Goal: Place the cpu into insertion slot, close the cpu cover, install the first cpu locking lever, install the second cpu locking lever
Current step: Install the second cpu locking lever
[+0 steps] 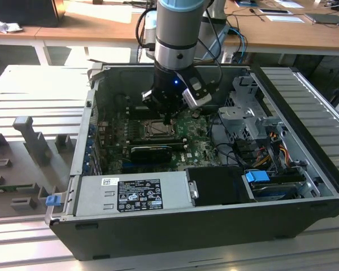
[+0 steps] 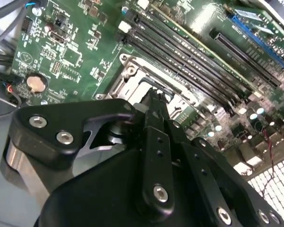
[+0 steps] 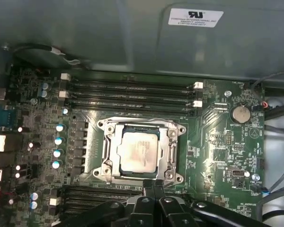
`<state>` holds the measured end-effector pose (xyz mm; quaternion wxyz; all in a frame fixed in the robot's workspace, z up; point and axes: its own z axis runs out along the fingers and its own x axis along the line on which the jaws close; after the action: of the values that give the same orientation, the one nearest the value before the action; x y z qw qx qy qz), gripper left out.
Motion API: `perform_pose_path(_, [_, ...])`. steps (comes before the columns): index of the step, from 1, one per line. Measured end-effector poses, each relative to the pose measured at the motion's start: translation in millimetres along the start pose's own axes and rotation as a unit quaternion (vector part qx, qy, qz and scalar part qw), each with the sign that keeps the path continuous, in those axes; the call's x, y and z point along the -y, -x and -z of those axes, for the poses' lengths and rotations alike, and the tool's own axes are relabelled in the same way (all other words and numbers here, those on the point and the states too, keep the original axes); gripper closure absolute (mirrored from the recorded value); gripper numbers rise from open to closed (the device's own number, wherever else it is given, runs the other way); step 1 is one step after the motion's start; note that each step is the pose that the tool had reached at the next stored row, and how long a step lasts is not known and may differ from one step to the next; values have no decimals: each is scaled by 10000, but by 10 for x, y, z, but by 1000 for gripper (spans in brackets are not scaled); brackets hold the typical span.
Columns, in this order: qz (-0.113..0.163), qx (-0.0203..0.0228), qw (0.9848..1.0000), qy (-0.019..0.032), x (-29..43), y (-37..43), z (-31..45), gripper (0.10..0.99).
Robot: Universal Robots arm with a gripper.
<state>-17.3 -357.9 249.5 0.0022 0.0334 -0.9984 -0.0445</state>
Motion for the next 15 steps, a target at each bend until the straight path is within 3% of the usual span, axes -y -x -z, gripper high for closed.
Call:
perform_pose_path(2, [-2,-25,10000,17,49,-3,-68,980])
perform_pose_path(3, [-2,-24,9999,118,92,-6,-71,980])
perform_pose_path(4, [-1,-25,9999,145,125,-8,-76,980])
perform_pose_path(7, [102,-43,9998,158,211,-64,-119,980])
perform_pose_path(9, [109,-42,9998,159,224,-85,-118,980])
perform_pose_path(12, [121,-42,9998,160,226,-174,-122,980])
perform_pose_path(15, [131,-44,9998,161,219,-328,-143,980])
